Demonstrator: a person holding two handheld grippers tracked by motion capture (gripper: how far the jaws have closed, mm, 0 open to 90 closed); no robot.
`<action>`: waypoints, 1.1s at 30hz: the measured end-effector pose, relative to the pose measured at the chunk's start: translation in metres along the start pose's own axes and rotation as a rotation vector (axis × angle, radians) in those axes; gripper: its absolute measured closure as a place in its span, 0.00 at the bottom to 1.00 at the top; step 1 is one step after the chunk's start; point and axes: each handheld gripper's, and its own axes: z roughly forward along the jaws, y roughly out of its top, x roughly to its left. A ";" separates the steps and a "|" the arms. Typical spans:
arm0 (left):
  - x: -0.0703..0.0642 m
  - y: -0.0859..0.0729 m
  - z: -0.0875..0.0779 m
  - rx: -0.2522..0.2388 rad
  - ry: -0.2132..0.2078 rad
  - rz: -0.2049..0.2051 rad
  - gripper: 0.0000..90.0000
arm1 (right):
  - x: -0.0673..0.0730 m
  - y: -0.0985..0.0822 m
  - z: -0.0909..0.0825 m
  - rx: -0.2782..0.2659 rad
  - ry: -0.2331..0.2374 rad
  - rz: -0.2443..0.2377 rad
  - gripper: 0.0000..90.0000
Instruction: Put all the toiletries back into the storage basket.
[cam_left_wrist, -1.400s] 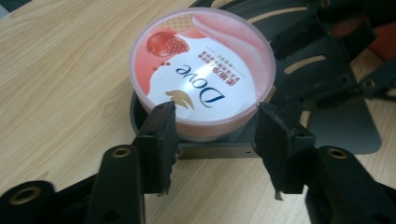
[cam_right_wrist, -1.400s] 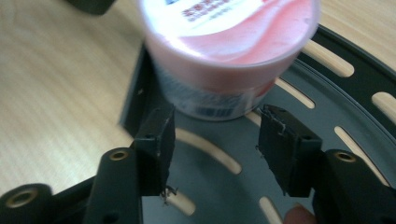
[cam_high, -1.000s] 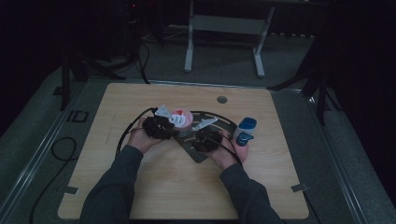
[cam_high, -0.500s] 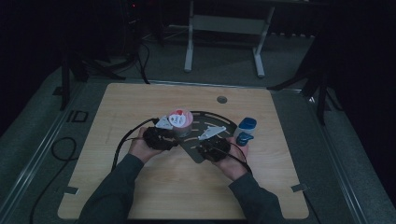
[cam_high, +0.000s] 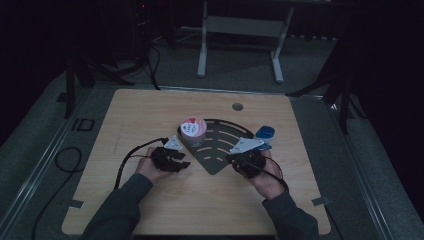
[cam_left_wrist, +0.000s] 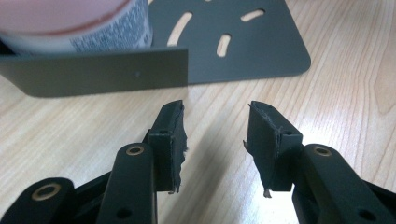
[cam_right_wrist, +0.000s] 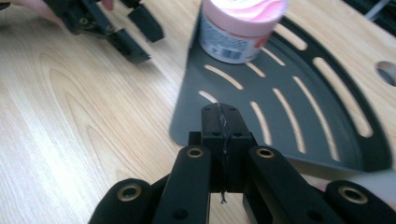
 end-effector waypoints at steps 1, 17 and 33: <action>-0.001 -0.004 0.001 -0.004 -0.005 -0.002 0.63 | -0.002 -0.001 -0.003 -0.003 -0.007 0.000 1.00; 0.002 -0.014 0.000 0.012 -0.013 -0.010 0.72 | -0.061 -0.018 -0.059 -0.063 -0.177 0.088 1.00; -0.001 -0.018 0.003 0.025 -0.018 -0.005 0.69 | -0.095 -0.039 -0.052 -0.008 -0.202 0.128 1.00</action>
